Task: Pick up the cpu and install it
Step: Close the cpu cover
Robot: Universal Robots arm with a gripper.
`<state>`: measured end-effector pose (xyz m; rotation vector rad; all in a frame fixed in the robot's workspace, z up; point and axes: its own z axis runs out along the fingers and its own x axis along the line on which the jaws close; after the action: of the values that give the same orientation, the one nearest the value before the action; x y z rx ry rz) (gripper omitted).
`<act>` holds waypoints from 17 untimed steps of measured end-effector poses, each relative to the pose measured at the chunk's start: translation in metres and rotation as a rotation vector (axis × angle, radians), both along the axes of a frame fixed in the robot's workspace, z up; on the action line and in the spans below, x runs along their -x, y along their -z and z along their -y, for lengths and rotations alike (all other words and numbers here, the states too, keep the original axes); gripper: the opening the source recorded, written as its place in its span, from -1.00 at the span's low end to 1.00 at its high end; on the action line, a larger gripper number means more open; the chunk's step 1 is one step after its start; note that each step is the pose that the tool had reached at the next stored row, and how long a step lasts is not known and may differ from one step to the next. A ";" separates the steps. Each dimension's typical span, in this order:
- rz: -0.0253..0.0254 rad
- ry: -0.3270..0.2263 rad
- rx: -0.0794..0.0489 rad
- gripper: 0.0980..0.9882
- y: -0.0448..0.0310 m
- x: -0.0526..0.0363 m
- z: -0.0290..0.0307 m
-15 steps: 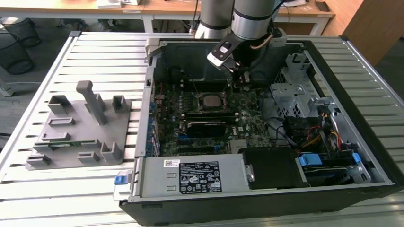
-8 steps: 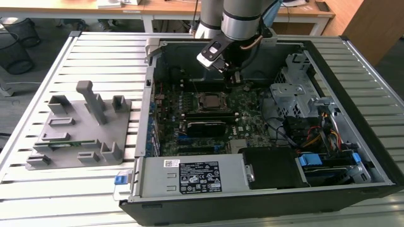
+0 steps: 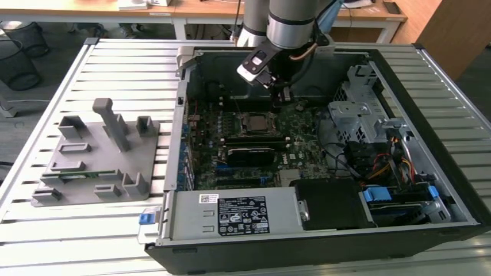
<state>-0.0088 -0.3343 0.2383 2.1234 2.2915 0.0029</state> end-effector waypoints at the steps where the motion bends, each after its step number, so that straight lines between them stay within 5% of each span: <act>1: 0.0000 0.000 0.000 -0.98 0.0001 0.0013 0.0000; 3: 0.0000 0.000 0.000 -0.98 0.0007 0.0121 0.0000; 13: 0.0000 0.000 0.000 -0.98 0.0021 0.0222 0.0048; 14: 0.0000 0.000 0.000 -0.98 0.0028 0.0324 0.0048; 17: 0.0000 0.000 0.000 -0.98 0.0031 0.0366 0.0048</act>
<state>-0.0454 -0.3391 0.2351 2.1234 2.2915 0.0029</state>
